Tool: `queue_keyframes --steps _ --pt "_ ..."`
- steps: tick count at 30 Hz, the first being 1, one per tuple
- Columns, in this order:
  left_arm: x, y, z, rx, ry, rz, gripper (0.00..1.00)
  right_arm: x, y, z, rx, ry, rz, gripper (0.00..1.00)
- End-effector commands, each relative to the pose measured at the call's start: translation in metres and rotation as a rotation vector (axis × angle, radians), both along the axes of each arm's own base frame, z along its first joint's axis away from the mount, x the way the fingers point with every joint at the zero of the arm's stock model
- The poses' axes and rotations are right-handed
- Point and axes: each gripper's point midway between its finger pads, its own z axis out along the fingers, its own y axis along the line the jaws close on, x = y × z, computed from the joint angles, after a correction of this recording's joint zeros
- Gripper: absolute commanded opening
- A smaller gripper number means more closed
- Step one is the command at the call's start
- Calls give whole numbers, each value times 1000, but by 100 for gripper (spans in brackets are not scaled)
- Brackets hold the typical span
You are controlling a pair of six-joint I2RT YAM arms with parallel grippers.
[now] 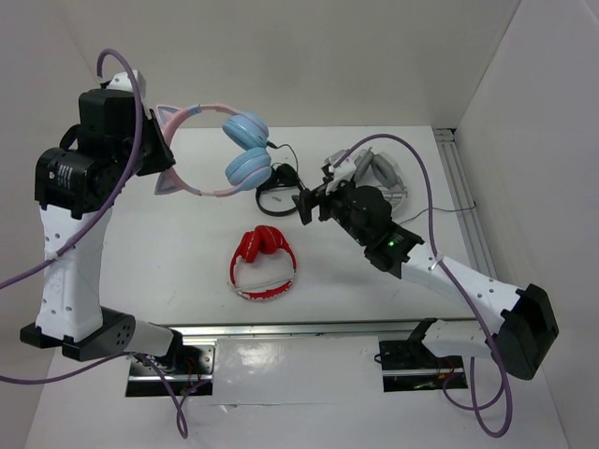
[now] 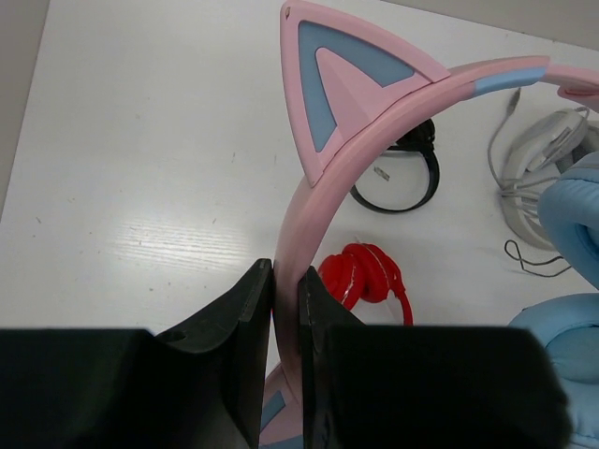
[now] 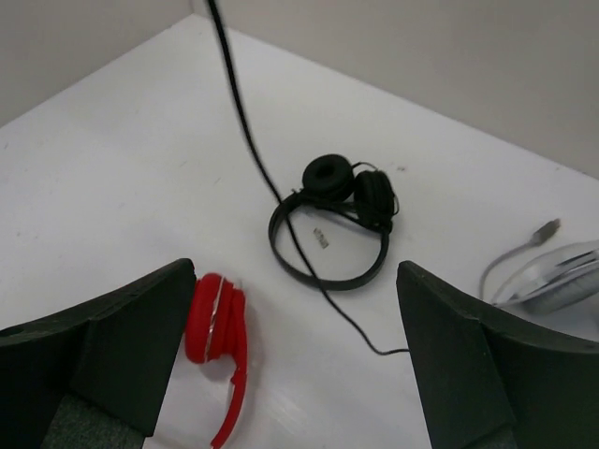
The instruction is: Wrap the headphones
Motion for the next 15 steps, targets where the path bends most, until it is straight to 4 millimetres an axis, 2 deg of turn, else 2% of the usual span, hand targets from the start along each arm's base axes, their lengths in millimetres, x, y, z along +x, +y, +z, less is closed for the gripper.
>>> queue_keyframes --steps 1,3,6,7,8,9,10,12,13,14,15 --pt "-11 -6 45 -74 -173 -47 0 14 -21 65 102 -192 -133 95" --pt "-19 -9 54 -88 -189 -69 0 17 -23 64 93 -202 -111 92" --pt "-24 -15 62 -117 -202 -99 0 22 -14 51 97 -163 -44 86" --pt "-24 -15 62 -117 -202 -99 0 26 -12 48 106 -156 -44 82" --pt "-23 -17 64 -125 -211 -111 0 25 -11 42 98 -147 -35 71" --pt "-28 -17 69 -137 -228 -108 0 26 -8 32 89 -137 -24 66" --pt "-28 -17 69 -145 -228 -105 0 26 -8 32 95 -144 -24 63" --pt "-28 -17 70 -154 -228 -101 0 29 -13 26 97 -135 -25 40" --pt "-28 -16 70 -150 -229 -92 0 28 -14 17 102 -117 -26 31" --pt "-30 -15 74 -154 -247 -93 0 30 -17 16 107 -124 -24 23" --pt "-30 -16 74 -165 -247 -88 0 33 -22 12 119 -105 -32 8"
